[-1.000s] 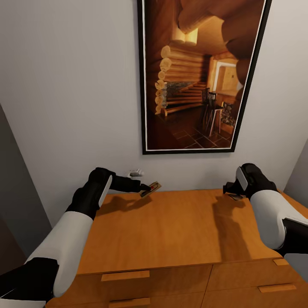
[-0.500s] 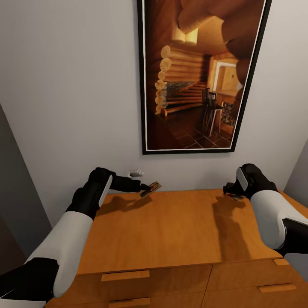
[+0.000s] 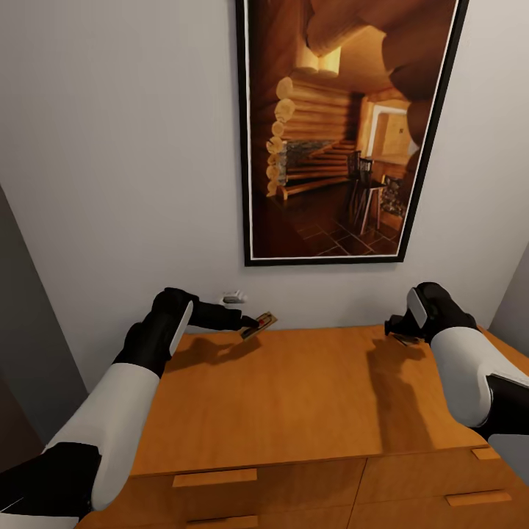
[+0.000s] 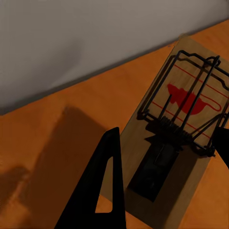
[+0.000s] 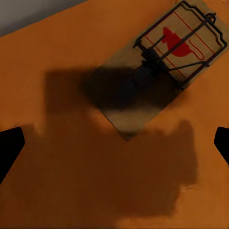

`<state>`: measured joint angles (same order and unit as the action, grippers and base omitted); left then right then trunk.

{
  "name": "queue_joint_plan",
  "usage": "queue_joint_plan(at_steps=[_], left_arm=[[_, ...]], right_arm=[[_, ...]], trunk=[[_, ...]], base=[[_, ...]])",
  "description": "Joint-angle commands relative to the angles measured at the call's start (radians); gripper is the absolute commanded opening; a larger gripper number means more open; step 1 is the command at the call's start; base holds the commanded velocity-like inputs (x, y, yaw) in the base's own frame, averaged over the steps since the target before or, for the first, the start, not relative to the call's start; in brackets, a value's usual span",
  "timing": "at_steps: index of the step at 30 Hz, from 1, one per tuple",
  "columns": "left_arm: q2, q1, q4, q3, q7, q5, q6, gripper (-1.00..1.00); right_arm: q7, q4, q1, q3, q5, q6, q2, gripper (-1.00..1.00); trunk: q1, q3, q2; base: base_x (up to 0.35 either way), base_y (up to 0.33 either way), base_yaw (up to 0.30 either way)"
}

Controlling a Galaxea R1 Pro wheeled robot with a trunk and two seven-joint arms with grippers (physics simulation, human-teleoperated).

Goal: Take the four mousetraps from the cabinet in the bathroom and place them on the bathroom floor. Make sure all four end up on the same floor surface, and ensure that at least two of them are either under or directly next to the same bathroom sink.

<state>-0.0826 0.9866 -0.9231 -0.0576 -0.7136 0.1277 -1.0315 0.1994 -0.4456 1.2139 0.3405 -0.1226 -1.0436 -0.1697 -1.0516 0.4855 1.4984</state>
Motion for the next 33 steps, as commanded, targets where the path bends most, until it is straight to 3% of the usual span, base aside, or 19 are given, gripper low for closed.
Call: queue_joint_plan(at_steps=[1,18,21,22,25,33], left_arm=[[0.000,0.001,0.000,0.001,-0.009,0.010,-0.003,-1.00],[-0.004,0.001,0.005,0.001,-0.017,0.005,-0.001,-1.00],[-0.011,0.000,0.006,0.001,-0.018,0.004,-0.001,-1.00],[-0.028,0.000,0.009,0.001,-0.019,0.003,-0.001,-1.00],[-0.040,0.000,0.012,-0.003,-0.019,0.002,-0.001,-1.00],[-0.066,0.000,0.038,-0.066,-0.020,0.002,-0.001,-1.00]], right_arm=[[-0.004,-0.001,0.001,0.009,-0.010,-0.004,0.001,1.00],[-0.003,-0.001,0.001,0.012,-0.010,-0.004,0.001,1.00],[-0.001,-0.001,0.001,0.012,-0.010,-0.004,0.001,1.00],[0.011,0.000,0.001,0.013,-0.011,0.030,-0.005,1.00],[0.032,0.001,0.001,0.013,-0.010,0.048,-0.015,1.00],[0.083,0.001,0.001,0.028,-0.008,0.076,-0.028,1.00]], trunk=[[0.000,0.001,0.001],[0.000,0.001,0.001],[0.000,0.001,0.001],[0.000,0.001,0.001],[0.000,0.001,0.001],[0.000,0.001,0.001]], base=[[0.178,0.000,0.000],[0.025,0.000,0.000],[0.000,0.000,0.000],[0.000,0.000,0.000],[0.000,0.000,0.000],[0.000,0.000,0.000]])
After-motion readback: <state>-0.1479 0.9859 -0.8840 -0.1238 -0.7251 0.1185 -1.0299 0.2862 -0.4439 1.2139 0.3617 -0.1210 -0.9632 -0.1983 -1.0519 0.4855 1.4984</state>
